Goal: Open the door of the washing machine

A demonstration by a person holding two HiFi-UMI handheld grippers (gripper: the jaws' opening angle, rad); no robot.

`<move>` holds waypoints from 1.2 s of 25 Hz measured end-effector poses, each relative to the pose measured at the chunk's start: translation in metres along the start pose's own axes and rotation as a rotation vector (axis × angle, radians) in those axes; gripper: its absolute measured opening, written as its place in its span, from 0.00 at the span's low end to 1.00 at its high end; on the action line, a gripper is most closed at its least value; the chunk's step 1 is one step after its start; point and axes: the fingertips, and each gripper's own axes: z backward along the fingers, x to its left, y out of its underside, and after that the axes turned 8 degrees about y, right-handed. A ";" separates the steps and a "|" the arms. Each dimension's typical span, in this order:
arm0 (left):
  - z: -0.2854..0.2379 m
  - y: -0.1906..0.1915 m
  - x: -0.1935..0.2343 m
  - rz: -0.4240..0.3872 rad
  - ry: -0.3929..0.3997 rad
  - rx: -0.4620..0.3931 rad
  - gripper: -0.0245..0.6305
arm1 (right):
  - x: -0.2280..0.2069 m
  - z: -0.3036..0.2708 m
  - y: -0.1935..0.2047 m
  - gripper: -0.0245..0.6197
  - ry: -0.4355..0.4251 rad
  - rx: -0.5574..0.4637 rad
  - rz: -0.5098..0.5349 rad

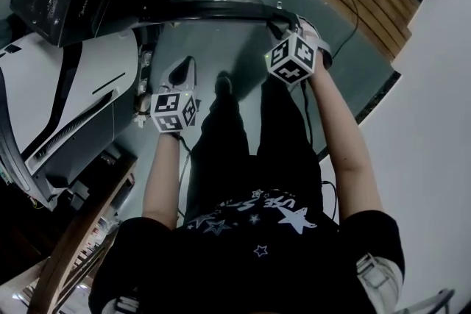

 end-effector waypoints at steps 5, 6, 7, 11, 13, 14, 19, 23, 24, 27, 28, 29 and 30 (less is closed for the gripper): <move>0.013 0.025 0.002 0.004 0.074 0.005 0.06 | 0.019 0.010 0.006 0.21 0.054 0.032 -0.045; 0.016 0.032 0.004 0.001 0.088 0.007 0.06 | 0.022 0.012 0.007 0.22 0.069 0.039 -0.057; 0.019 0.039 0.007 -0.009 0.101 0.011 0.06 | 0.026 0.014 0.009 0.22 0.085 0.046 -0.070; 0.037 0.069 0.024 -0.093 0.139 0.024 0.06 | 0.041 0.022 0.015 0.23 0.148 0.070 -0.139; 0.048 0.082 0.029 -0.108 0.160 0.017 0.05 | 0.051 0.027 0.018 0.23 0.177 0.066 -0.171; 0.054 0.088 0.031 -0.113 0.169 0.012 0.06 | 0.057 0.031 0.019 0.23 0.192 0.065 -0.186; 0.087 0.125 0.043 -0.152 0.225 -0.002 0.05 | 0.097 0.048 0.022 0.23 0.246 0.084 -0.248; 0.111 0.146 0.047 -0.177 0.266 0.000 0.06 | 0.135 0.061 0.023 0.21 0.256 0.114 -0.286; 0.115 0.151 0.047 -0.179 0.276 0.001 0.06 | 0.144 0.064 0.022 0.21 0.258 0.122 -0.295; 0.127 0.163 0.043 -0.197 0.304 0.010 0.06 | 0.174 0.070 0.019 0.20 0.257 0.141 -0.317; 0.129 0.166 0.041 -0.208 0.311 0.013 0.05 | 0.184 0.072 0.018 0.20 0.257 0.145 -0.323; 0.132 0.169 0.039 -0.216 0.317 0.015 0.06 | 0.194 0.075 0.016 0.19 0.258 0.146 -0.331; 0.134 0.171 0.036 -0.220 0.324 0.015 0.05 | 0.203 0.077 0.014 0.19 0.261 0.144 -0.342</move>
